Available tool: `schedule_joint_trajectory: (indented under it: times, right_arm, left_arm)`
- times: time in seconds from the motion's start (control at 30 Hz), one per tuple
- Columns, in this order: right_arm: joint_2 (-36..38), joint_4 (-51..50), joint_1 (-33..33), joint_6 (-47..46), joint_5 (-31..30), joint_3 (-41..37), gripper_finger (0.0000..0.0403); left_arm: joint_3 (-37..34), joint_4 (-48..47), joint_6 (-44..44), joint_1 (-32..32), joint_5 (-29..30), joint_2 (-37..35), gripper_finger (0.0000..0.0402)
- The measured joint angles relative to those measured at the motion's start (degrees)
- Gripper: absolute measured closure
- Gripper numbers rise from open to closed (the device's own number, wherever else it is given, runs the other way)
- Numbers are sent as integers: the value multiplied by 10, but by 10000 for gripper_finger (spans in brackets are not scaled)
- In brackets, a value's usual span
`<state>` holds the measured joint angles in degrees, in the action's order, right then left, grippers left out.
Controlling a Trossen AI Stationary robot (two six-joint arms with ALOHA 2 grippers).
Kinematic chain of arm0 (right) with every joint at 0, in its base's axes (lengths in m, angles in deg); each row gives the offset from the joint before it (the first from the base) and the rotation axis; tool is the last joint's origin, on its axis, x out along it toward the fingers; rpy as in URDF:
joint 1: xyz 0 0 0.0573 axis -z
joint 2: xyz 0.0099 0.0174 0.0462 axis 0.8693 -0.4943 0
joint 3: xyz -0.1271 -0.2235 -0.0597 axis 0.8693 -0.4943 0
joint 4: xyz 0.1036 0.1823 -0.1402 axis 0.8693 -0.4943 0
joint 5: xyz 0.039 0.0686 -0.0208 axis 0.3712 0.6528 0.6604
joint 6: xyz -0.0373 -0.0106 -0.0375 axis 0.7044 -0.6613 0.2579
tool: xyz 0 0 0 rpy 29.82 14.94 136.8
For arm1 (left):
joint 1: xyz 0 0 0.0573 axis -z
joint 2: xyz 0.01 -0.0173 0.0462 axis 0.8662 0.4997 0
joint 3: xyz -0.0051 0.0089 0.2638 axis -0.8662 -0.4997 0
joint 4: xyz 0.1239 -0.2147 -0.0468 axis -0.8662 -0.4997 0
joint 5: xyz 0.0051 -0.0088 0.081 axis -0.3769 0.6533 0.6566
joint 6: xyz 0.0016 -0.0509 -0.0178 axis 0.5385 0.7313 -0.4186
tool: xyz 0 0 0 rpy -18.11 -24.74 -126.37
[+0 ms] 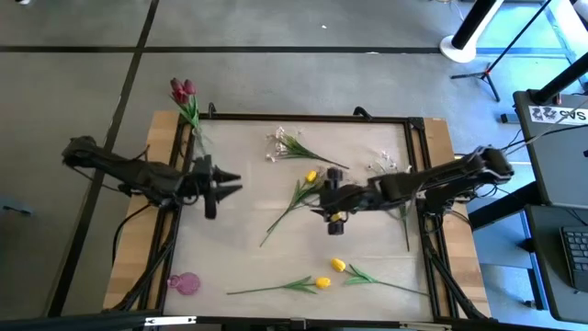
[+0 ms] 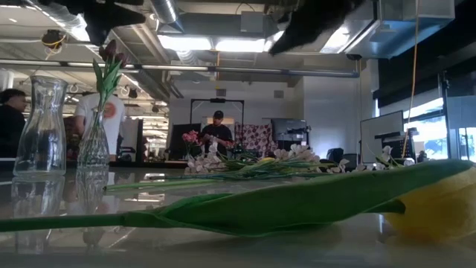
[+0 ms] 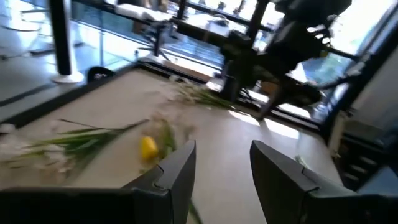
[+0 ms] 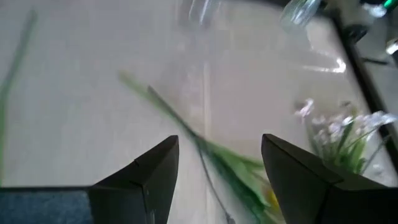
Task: Sort flowers into vase by color
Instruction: Put the top yellow flower into the bottom transparent vase
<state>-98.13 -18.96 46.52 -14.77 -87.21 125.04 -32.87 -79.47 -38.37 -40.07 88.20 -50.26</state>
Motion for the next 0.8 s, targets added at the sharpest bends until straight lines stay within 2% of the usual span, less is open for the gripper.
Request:
schedule_joint_trajectory:
  times: [0.17,0.3,0.6,0.8]
  right_arm:
    - [-33,0,0,9,-1,0,175]
    - [-32,-3,0,10,-10,0,175]
    - [-23,-48,0,2,-37,0,175]
    - [-14,-117,0,-38,-63,0,175]
  left_arm:
    - [11,63,-10,37,0,65,253]
    - [35,73,-25,44,2,124,253]
    - [94,95,3,14,3,249,253]
    - [140,97,5,-34,-15,333,253]
